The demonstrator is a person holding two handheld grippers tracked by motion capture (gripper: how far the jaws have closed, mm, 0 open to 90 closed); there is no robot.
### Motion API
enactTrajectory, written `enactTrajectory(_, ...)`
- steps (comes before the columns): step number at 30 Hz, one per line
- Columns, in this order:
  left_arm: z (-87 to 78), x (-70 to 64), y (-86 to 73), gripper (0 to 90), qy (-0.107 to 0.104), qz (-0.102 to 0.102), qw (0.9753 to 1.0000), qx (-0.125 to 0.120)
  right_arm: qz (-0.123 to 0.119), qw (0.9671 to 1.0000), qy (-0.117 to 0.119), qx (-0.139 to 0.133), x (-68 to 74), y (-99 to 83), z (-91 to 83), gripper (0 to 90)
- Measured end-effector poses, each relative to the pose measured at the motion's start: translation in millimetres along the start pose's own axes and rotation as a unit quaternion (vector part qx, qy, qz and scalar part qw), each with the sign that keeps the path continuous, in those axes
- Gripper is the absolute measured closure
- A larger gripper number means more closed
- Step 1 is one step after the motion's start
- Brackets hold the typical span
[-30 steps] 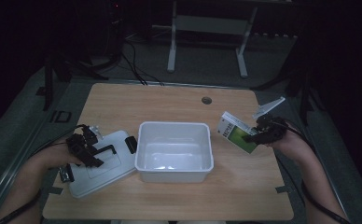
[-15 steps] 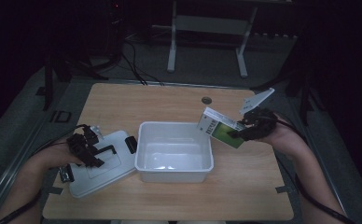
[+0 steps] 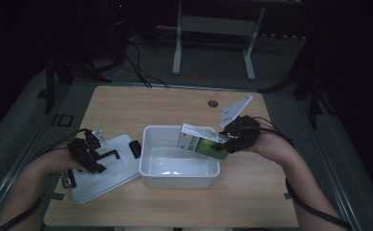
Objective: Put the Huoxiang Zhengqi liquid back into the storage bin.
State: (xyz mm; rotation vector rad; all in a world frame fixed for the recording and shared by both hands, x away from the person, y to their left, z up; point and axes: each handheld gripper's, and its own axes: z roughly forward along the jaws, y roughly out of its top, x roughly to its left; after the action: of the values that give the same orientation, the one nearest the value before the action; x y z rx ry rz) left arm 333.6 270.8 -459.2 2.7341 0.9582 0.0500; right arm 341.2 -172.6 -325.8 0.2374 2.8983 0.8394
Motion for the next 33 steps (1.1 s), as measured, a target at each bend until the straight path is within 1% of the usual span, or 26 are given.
enactTrajectory(5,0.6,-0.9,0.1,33.7,0.0,-0.001,1.0,0.0,-0.016,0.9998,0.011,0.007,4.0,9.9,9.4,63.7)
enactTrajectory(10,3.2,-2.4,1.3,33.7,-0.003,0.003,1.0,0.001,-0.021,0.9996,0.017,0.012,3.7,14.0,18.3,63.7)
enactTrajectory(11,3.7,-2.8,1.6,33.7,-0.003,0.005,1.0,0.001,-0.022,0.9994,0.021,0.016,2.8,15.2,24.8,63.7)
enactTrajectory(14,4.7,-2.7,2.0,33.7,-0.004,0.007,1.0,0.002,-0.027,0.999,0.025,0.026,2.3,16.6,34.0,63.7)
enactTrajectory(17,6.0,-2.0,1.2,33.7,-0.004,0.007,1.0,0.002,-0.028,0.9989,0.026,0.028,0.6,16.8,43.9,63.7)
enactTrajectory(19,7.2,-1.4,0.0,33.7,-0.005,0.005,1.0,0.003,-0.025,0.9988,0.031,0.028,0.1,16.2,49.6,63.7)
enactTrajectory(20,7.8,-1.1,-0.7,33.7,-0.006,0.005,1.0,0.003,-0.027,0.9986,0.035,0.029,0.0,16.0,52.6,63.7)
enactTrajectory(23,9.0,-0.7,-1.9,33.7,-0.006,0.003,1.0,0.003,-0.029,0.998,0.044,0.036,1.5,16.1,60.8,63.7)
enactTrajectory(24,9.2,-0.7,-2.0,33.7,-0.007,0.004,1.0,0.003,-0.033,0.9976,0.047,0.04,2.1,16.2,64.0,63.7)
enactTrajectory(28,10.5,-1.5,-1.9,33.7,-0.008,0.003,1.0,0.003,-0.033,0.9967,0.054,0.052,3.5,15.2,76.3,63.6)
enactTrajectory(29,10.5,-1.5,-1.9,33.7,-0.008,0.004,1.0,0.003,-0.03,0.9965,0.057,0.054,3.3,13.9,80.6,63.7)
enactTrajectory(33,10.7,-0.9,-2.0,33.7,-0.008,0.003,1.0,0.004,-0.031,0.9956,0.065,0.06,2.6,9.8,89.7,63.6)
